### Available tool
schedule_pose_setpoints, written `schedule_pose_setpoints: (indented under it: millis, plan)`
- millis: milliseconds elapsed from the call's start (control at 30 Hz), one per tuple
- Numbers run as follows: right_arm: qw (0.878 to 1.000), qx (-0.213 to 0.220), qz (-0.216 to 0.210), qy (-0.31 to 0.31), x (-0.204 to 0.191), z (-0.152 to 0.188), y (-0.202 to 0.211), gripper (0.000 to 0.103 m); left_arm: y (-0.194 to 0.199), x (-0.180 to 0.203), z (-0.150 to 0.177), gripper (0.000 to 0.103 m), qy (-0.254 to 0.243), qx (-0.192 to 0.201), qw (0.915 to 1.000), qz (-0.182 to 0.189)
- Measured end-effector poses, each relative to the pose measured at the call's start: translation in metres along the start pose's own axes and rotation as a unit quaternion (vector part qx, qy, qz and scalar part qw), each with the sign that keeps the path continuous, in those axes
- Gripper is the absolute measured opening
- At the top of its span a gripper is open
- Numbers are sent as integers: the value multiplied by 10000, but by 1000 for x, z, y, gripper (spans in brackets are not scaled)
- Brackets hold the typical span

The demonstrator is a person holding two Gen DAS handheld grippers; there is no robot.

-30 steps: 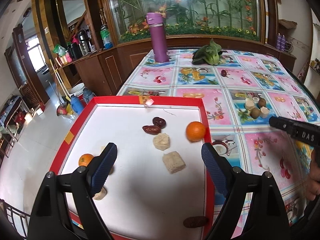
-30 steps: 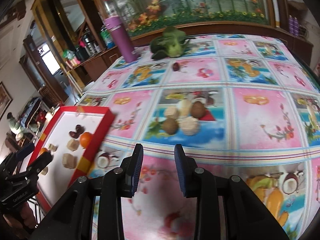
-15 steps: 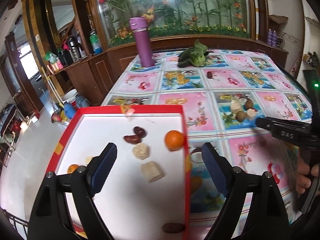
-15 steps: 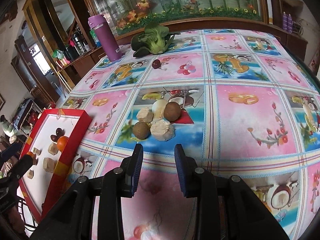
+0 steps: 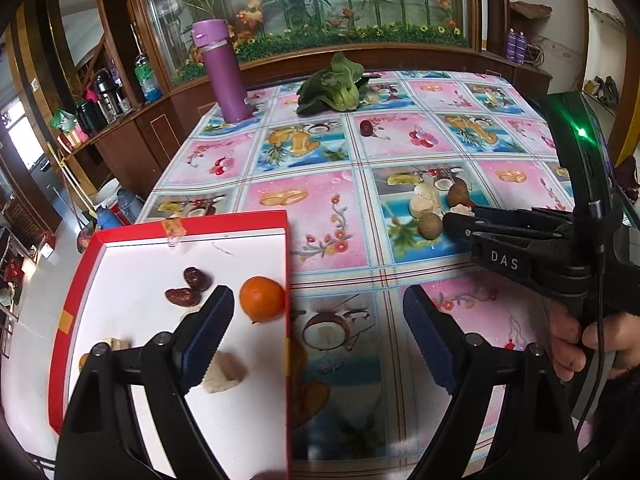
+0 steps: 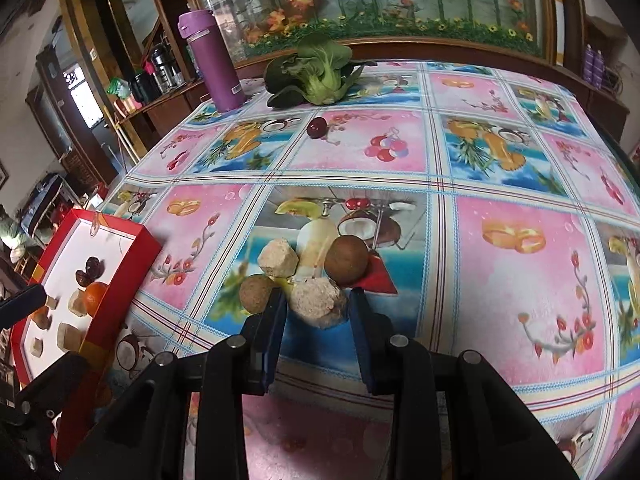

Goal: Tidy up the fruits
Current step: 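Grasp a beige lump with the right gripper while the left gripper approaches the pile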

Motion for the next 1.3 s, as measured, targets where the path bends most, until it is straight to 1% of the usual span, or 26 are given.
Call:
schedule_pose_setpoints:
  millis: [67, 100, 167, 267, 367, 433, 500, 533, 600, 700, 767, 833, 933, 1000, 1033, 1133, 1267, 1300]
  plan:
    - [10000, -14, -40, 56, 0, 0, -1, 31, -4, 7, -2, 87, -22, -55, 10000, 61]
    - [9999, -30, -21, 135, 0, 0, -1, 29, -6, 11, -4, 87, -34, -79, 9999, 103]
    - [9996, -53, 52, 280, 0, 0, 0, 28, -9, 19, -7, 87, -62, -123, 9998, 153]
    - [9996, -125, 182, 199, 10, 0, 3, 28, -15, 28, -12, 87, -100, -188, 9995, 227]
    - [9994, -250, 119, -227, 32, 0, 9, 28, -26, 38, -16, 87, -112, -327, 9989, 318]
    - [9968, -300, 48, -743, 55, -1, 14, 28, -36, 46, -19, 87, -104, -435, 9982, 392]
    - [9931, -308, 23, -1129, 72, -2, 18, 28, -44, 52, -20, 87, -69, -528, 9975, 458]
    - [9915, -301, 26, -1264, 77, -2, 19, 28, -49, 57, -21, 87, -39, -563, 9970, 537]
    - [9883, -323, 13, -1491, 84, -1, 21, 28, -56, 63, -24, 87, 2, -601, 9966, 557]
    - [9873, -321, -24, -1558, 83, -1, 23, 28, -66, 71, -27, 85, 52, -654, 9957, 647]
    - [9875, -308, -59, -1548, 81, -2, 25, 28, -69, 74, -29, 75, 85, -658, 9955, 677]
    - [9870, -293, -116, -1579, 79, -2, 26, 28, -74, 76, -31, 68, 83, -672, 9951, 717]
    - [9865, -298, -138, -1606, 79, -3, 25, 28, -79, 78, -32, 63, 90, -702, 9949, 724]
    - [9862, -315, -170, -1615, 78, -4, 24, 28, -81, 80, -33, 58, 101, -709, 9945, 765]
    - [9862, -320, -171, -1614, 77, -4, 24, 28, -82, 81, -33, 53, 91, -713, 9943, 789]
    - [9869, -327, -157, -1575, 76, -4, 23, 28, -84, 84, -33, 49, 86, -712, 9939, 838]
    - [9870, -340, -126, -1566, 76, -3, 22, 28, -85, 87, -33, 30, 79, -685, 9934, 912]
    - [9871, -340, -107, -1561, 76, -3, 22, 28, -84, 88, -33, 29, 64, -674, 9933, 933]
Point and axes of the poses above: each gripper's, at about its wrist camera, not at the fingertips, and y roughly against the way its jaws point, x to its right, z to its underside, the point moved 10 cm from there along -y, roughly the way its jaws point
